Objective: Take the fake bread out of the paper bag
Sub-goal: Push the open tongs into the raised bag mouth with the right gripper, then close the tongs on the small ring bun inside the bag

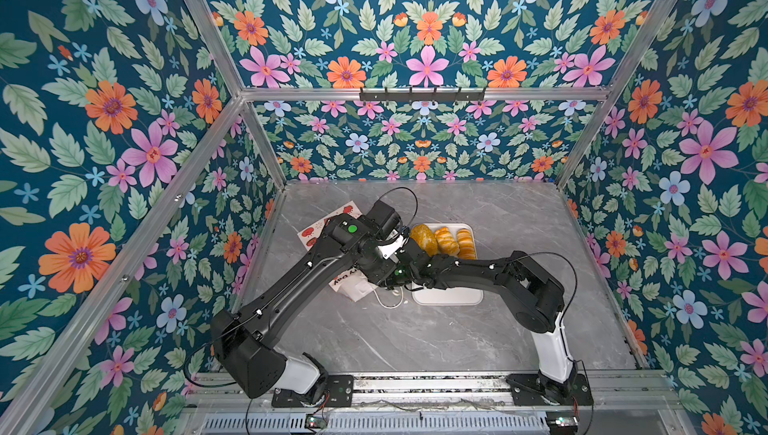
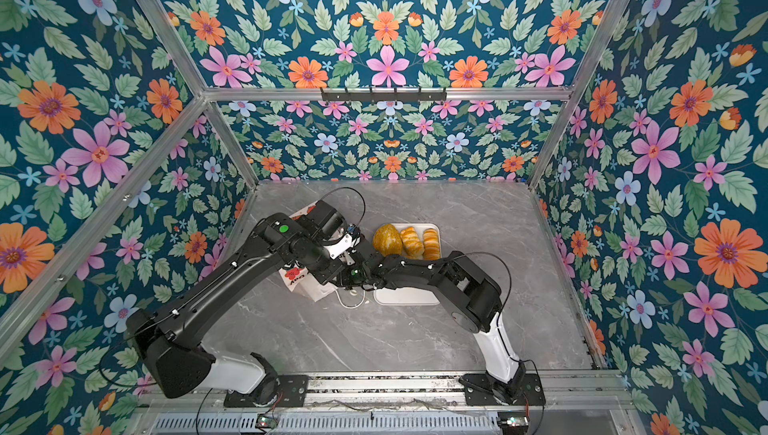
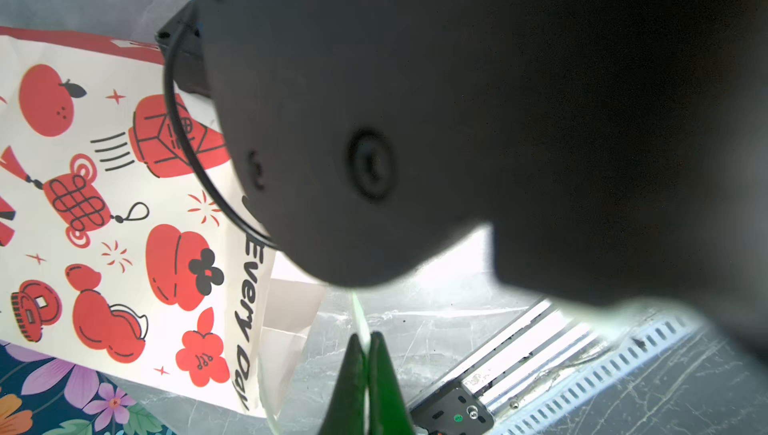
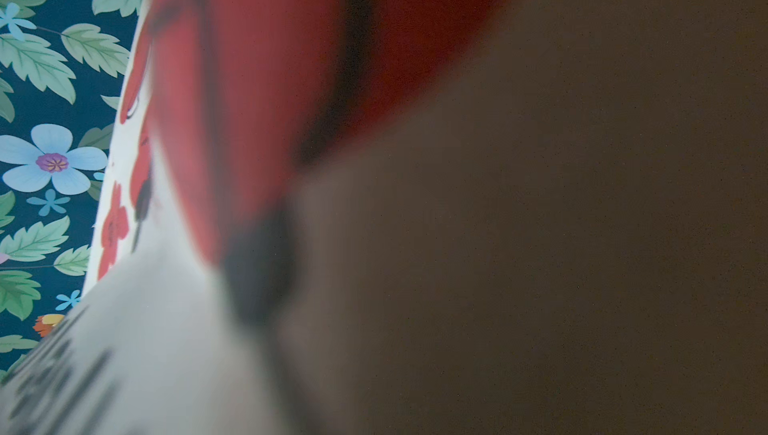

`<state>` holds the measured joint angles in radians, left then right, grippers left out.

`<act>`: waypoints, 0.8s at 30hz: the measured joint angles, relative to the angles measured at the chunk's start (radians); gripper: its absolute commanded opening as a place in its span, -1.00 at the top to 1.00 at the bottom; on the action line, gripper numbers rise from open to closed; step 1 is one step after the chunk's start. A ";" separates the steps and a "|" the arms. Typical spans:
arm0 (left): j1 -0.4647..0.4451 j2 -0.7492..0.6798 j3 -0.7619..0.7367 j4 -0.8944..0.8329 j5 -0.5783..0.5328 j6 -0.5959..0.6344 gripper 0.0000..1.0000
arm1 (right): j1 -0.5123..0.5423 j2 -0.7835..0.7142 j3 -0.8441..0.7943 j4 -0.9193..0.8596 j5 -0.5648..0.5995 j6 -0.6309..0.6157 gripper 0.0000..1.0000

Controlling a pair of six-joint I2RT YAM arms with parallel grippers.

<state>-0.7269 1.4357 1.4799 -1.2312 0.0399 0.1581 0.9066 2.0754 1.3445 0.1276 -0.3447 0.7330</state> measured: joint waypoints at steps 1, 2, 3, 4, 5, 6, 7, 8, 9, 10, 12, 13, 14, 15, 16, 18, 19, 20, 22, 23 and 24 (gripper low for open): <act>0.000 0.000 0.000 0.000 -0.006 -0.001 1.00 | 0.000 0.005 0.006 0.000 0.000 0.000 0.29; 0.000 0.000 0.000 0.000 -0.010 -0.002 1.00 | 0.000 0.008 0.011 0.000 0.000 0.000 0.35; 0.000 0.000 0.000 0.000 -0.012 -0.002 1.00 | 0.000 0.010 0.014 0.000 0.000 0.001 0.39; 0.001 0.000 0.000 0.000 -0.012 -0.002 1.00 | 0.000 0.011 0.015 -0.001 0.000 0.002 0.41; 0.001 0.000 0.000 0.000 -0.013 -0.002 1.00 | 0.000 0.011 0.016 -0.003 0.000 0.003 0.43; 0.001 0.000 0.000 0.001 -0.013 -0.002 1.00 | 0.000 0.011 0.016 -0.002 0.000 0.004 0.47; 0.001 0.000 0.000 0.001 -0.013 -0.002 1.00 | 0.000 0.011 0.016 -0.003 0.000 0.004 0.49; 0.001 -0.001 0.000 0.001 -0.014 -0.002 1.00 | 0.000 0.011 0.016 -0.004 0.000 0.004 0.51; 0.001 -0.002 0.000 0.000 -0.014 -0.002 1.00 | 0.000 0.011 0.016 -0.003 0.000 0.004 0.52; 0.001 -0.004 0.000 0.000 -0.015 -0.002 1.00 | 0.000 0.011 0.016 -0.001 0.000 0.005 0.55; 0.001 -0.007 0.000 -0.003 -0.015 -0.001 1.00 | 0.000 0.011 0.013 0.004 -0.002 0.008 0.59; 0.001 -0.008 0.000 -0.005 -0.014 0.001 1.00 | 0.001 0.011 0.011 0.008 -0.004 0.010 0.61; 0.001 -0.008 -0.002 -0.006 -0.014 0.003 1.00 | 0.001 0.010 0.006 0.013 -0.007 0.012 0.62; 0.000 -0.009 -0.003 -0.008 -0.012 0.004 1.00 | 0.001 0.008 0.000 0.020 -0.010 0.015 0.64; 0.000 -0.010 -0.005 -0.010 -0.011 0.007 1.00 | 0.001 0.003 -0.008 0.023 -0.013 0.016 0.65; -0.003 -0.013 -0.006 -0.010 -0.005 0.010 1.00 | 0.000 -0.018 -0.030 0.019 -0.014 0.021 0.66; -0.004 -0.016 -0.007 -0.005 -0.004 0.011 1.00 | 0.000 -0.032 -0.043 0.013 -0.016 0.023 0.67; -0.004 -0.019 -0.008 0.001 -0.004 0.015 1.00 | 0.000 -0.046 -0.053 0.003 -0.018 0.023 0.67; -0.005 -0.023 -0.008 0.015 -0.004 0.026 1.00 | -0.001 -0.079 -0.078 -0.020 -0.018 0.024 0.68; -0.005 -0.024 -0.008 0.024 -0.005 0.027 1.00 | -0.001 -0.093 -0.087 -0.030 -0.019 0.026 0.68; -0.006 -0.024 -0.008 0.031 -0.005 0.029 1.00 | -0.002 -0.106 -0.095 -0.044 -0.021 0.026 0.69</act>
<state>-0.7326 1.4113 1.4723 -1.2007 0.0353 0.1867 0.9051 1.9694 1.2499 0.0834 -0.3660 0.7586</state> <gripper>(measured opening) 0.053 0.265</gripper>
